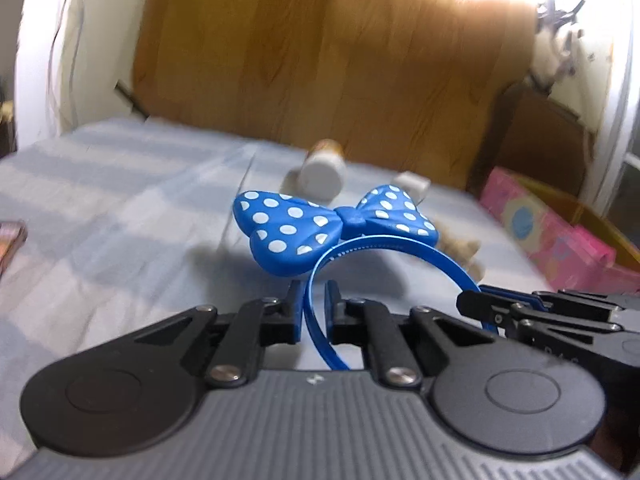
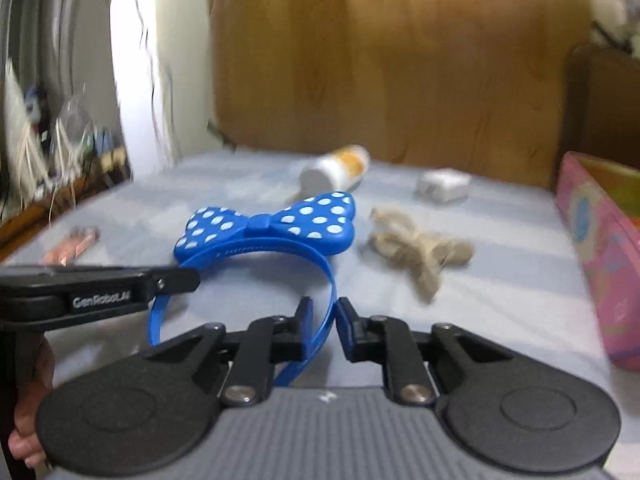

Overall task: Organize rigid objects
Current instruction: 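Close the right tool on the headband band and lift it, then carry the headband into the pink tin and release it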

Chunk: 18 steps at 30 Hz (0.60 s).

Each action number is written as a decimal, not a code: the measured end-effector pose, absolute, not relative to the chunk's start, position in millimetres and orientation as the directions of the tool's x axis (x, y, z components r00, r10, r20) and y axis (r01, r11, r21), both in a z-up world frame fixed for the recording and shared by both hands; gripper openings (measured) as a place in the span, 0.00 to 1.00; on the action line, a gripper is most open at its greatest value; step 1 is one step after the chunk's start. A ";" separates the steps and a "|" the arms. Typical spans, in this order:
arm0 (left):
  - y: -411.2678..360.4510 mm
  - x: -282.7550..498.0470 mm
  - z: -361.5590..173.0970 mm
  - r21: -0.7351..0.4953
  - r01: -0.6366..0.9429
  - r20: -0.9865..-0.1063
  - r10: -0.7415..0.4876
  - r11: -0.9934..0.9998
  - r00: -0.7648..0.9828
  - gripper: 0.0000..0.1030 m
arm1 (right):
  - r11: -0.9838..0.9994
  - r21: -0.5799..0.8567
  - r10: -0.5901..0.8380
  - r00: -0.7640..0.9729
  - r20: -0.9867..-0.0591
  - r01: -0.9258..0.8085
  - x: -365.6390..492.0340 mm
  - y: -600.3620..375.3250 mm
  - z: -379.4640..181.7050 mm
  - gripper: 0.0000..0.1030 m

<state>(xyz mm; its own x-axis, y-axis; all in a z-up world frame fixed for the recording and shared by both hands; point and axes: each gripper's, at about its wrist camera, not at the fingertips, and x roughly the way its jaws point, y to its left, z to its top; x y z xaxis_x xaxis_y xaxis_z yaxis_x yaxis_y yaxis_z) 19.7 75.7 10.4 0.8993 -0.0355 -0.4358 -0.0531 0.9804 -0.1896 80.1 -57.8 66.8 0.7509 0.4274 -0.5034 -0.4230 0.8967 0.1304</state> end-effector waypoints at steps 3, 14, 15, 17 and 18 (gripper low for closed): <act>58.6 26.7 27.4 -0.151 -0.010 -0.383 -0.049 0.989 0.923 0.12 | 0.919 0.072 0.381 0.827 -0.414 -0.387 69.9 -67.9 78.9 0.13; -56.4 97.6 74.6 -0.078 0.276 -0.282 -0.287 0.958 0.915 0.12 | 0.990 0.113 0.112 0.957 -0.267 -0.084 82.6 -174.5 99.9 0.14; -71.9 105.4 75.5 -0.071 0.306 -0.286 -0.314 0.949 0.905 0.12 | 0.991 0.128 0.083 0.960 -0.266 -0.050 84.9 -187.7 99.1 0.14; -98.0 116.3 76.6 -0.060 0.351 -0.293 -0.353 0.934 0.889 0.12 | 0.988 0.150 0.021 0.962 -0.272 0.021 88.2 -214.6 96.1 0.13; -111.7 123.4 75.1 -0.052 0.370 -0.298 -0.368 0.928 0.881 0.12 | 0.986 0.159 -0.008 0.961 -0.277 0.054 88.9 -228.0 94.8 0.13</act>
<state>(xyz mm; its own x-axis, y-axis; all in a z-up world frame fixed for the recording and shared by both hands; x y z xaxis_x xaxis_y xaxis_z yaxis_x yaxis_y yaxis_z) 123.4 -111.7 75.1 0.8809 -0.3682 -0.2975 0.3702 0.9275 -0.0518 88.8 -228.0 94.8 0.9609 -0.0075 -0.2768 0.0535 0.9858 0.1590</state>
